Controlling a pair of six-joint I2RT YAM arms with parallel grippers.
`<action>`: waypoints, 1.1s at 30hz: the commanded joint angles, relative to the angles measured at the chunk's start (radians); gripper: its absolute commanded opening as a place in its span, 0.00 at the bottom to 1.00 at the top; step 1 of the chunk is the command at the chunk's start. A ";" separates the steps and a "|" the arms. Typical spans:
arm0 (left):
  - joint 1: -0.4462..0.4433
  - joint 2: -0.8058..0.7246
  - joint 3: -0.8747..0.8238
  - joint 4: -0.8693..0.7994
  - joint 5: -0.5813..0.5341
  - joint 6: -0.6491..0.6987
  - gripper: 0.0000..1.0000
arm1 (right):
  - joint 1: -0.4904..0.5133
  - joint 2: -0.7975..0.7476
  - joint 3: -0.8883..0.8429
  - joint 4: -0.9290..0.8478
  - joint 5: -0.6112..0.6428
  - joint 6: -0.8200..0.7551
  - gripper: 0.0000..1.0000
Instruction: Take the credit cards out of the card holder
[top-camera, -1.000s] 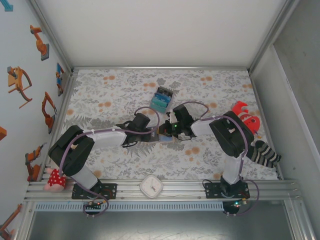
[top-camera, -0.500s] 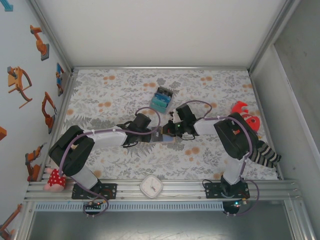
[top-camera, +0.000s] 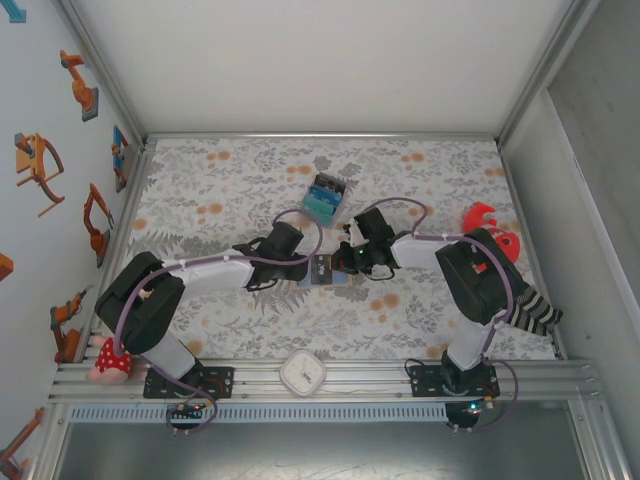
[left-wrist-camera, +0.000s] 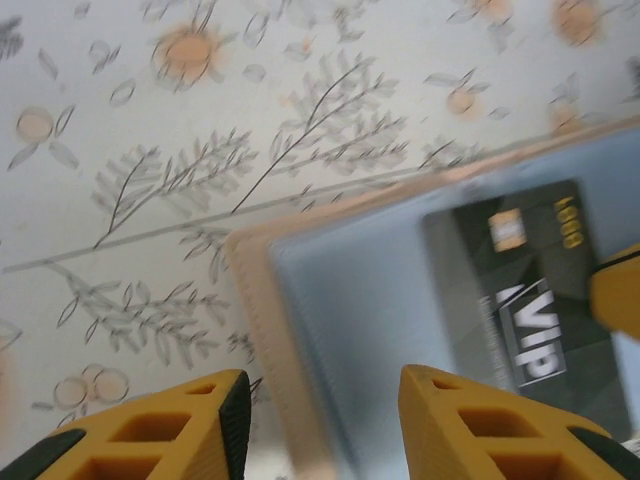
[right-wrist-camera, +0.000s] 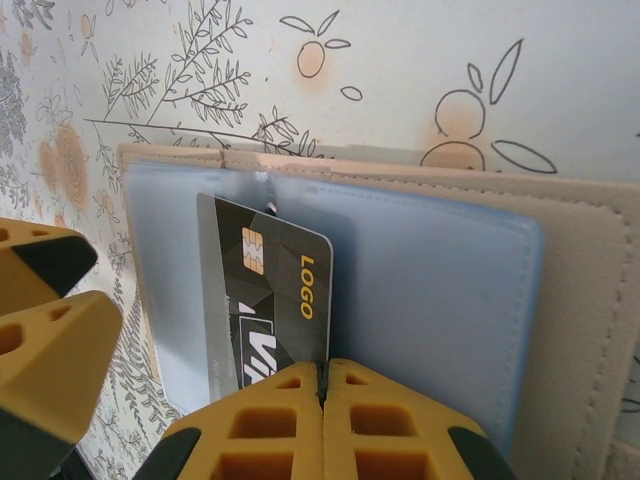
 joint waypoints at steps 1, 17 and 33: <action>-0.014 -0.002 0.047 -0.020 0.040 0.031 0.43 | -0.004 -0.031 0.015 -0.027 0.009 -0.004 0.00; -0.043 0.124 0.073 -0.013 0.101 0.027 0.18 | -0.004 -0.073 -0.005 0.018 -0.027 0.016 0.00; -0.045 0.130 0.055 0.016 0.114 -0.002 0.16 | 0.010 0.010 -0.084 0.287 -0.129 0.130 0.20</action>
